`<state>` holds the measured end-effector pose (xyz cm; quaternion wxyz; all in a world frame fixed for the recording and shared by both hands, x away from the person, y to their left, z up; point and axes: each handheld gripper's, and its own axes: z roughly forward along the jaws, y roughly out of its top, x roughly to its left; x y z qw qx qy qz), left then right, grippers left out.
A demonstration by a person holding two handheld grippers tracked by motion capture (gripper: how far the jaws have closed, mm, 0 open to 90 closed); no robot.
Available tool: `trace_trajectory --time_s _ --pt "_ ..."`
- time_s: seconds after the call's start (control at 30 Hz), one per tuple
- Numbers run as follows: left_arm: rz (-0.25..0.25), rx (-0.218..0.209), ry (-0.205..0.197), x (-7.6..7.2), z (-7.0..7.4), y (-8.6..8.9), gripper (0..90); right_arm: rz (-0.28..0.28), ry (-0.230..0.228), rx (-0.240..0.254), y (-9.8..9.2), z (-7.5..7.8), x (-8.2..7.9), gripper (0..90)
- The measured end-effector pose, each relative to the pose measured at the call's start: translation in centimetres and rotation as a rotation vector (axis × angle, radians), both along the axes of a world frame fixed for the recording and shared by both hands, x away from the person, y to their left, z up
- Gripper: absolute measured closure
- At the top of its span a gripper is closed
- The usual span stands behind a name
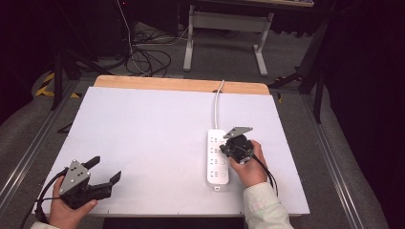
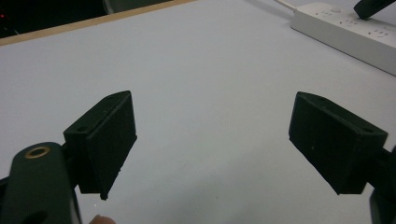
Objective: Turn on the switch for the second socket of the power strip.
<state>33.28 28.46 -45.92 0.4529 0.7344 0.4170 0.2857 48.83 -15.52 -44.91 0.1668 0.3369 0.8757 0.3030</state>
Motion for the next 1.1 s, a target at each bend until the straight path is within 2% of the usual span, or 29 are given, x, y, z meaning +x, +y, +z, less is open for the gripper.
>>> trace_trajectory --time_s 1.1 --pt "0.001 0.001 0.001 0.02 -0.04 -0.1 15.5 -0.015 -0.006 -0.001 0.1 -0.27 -0.1 90.0"
